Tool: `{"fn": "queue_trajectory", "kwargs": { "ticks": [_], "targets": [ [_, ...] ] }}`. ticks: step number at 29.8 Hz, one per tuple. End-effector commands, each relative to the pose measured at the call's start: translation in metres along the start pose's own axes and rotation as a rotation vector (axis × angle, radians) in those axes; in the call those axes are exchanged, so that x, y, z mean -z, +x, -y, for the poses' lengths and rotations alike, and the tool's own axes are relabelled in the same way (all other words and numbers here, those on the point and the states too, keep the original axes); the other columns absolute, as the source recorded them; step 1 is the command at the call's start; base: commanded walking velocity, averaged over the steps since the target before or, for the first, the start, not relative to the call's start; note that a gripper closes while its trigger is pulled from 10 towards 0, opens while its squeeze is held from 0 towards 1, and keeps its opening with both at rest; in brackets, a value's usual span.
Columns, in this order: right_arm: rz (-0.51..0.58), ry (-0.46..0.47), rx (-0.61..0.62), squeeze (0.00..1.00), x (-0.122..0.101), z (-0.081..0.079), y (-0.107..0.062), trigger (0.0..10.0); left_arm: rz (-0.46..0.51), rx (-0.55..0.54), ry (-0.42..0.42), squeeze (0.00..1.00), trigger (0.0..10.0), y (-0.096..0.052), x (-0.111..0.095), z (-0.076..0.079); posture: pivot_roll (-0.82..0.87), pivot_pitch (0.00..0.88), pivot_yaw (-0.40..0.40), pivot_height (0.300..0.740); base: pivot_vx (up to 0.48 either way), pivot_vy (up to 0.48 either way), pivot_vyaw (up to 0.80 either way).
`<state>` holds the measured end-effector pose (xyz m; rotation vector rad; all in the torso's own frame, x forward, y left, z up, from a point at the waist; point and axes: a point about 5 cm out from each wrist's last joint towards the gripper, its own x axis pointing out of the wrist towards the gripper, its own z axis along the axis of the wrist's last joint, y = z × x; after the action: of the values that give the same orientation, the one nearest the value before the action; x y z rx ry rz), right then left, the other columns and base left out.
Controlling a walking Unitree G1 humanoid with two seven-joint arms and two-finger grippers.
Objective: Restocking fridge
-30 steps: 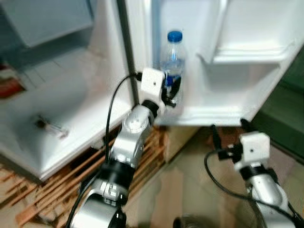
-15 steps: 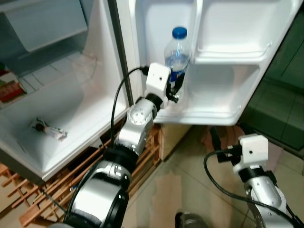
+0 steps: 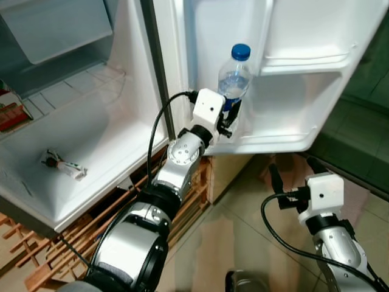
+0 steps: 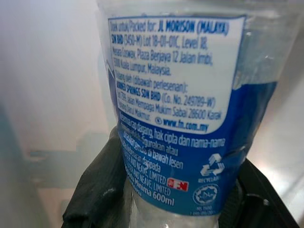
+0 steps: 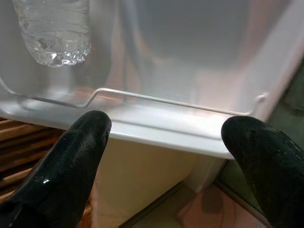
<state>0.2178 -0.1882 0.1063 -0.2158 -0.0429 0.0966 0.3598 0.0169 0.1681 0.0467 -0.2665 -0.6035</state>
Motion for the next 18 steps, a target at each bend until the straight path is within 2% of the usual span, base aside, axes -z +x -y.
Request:
{"fn": "queue_trajectory", "kwargs": {
  "ticks": [1,7,8,18],
  "targets": [
    [0.015,-0.007,0.007,0.00,-0.006,0.000,0.000,10.0,0.051,0.005,0.031,0.00,10.0,0.006,-0.011,0.001,-0.29,0.061,0.069,0.726,0.000,0.000,0.00],
    [0.015,-0.007,0.010,0.00,-0.006,-0.001,-0.001,10.0,0.043,-0.019,0.065,0.00,10.0,0.005,-0.007,-0.003,-0.29,0.063,0.071,0.726,0.000,0.000,0.00],
    [0.016,-0.007,0.010,0.00,-0.006,-0.001,-0.001,10.0,0.027,-0.037,0.094,0.00,10.0,0.005,-0.005,-0.004,-0.29,0.062,0.072,0.726,0.000,0.000,0.00],
    [0.013,-0.008,0.013,0.00,-0.007,-0.001,-0.001,10.0,-0.097,-0.059,0.065,0.00,10.0,0.001,0.014,-0.006,-0.29,0.062,0.071,0.726,0.000,0.000,0.00]
  ]
}}
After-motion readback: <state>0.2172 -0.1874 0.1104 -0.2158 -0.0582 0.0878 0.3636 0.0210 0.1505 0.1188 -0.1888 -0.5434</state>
